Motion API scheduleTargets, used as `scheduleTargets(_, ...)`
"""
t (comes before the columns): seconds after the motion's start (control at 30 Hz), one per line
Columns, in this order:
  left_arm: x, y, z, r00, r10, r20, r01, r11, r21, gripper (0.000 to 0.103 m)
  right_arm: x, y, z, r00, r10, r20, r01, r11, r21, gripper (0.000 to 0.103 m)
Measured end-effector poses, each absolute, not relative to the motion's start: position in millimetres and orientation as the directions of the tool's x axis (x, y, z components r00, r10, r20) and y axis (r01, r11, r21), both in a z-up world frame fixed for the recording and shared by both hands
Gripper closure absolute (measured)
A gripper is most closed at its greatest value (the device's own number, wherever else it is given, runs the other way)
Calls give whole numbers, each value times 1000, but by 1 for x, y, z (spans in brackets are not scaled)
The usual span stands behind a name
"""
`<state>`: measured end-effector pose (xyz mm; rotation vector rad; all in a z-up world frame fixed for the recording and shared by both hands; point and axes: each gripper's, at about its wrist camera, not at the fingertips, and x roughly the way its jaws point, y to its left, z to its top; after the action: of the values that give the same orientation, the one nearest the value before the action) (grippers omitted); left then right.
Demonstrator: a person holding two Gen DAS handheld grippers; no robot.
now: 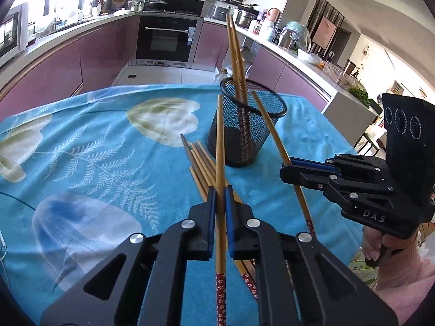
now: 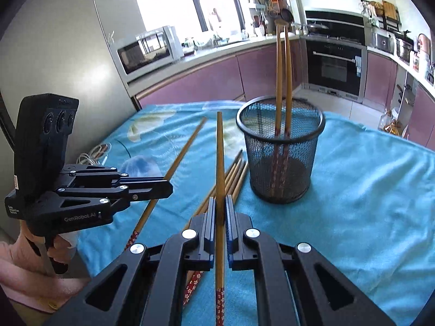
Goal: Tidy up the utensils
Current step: 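Lift the chopsticks with the right gripper and insert them into the mesh cup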
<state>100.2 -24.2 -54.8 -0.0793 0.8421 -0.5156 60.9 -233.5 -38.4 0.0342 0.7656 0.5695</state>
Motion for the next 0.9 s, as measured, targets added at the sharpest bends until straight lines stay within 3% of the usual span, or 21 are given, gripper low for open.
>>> scheduleTargets(0.43,85,-10,8,615,-568,-546,460,822,-336,95,59,-254,5,670,513,-537,-470,853,228,97)
scheduleTargets(0.9,120,-22,65,701,-561,-440,459,827,-324,95,84,-276,63,751,517,-411,-468,856,221,97)
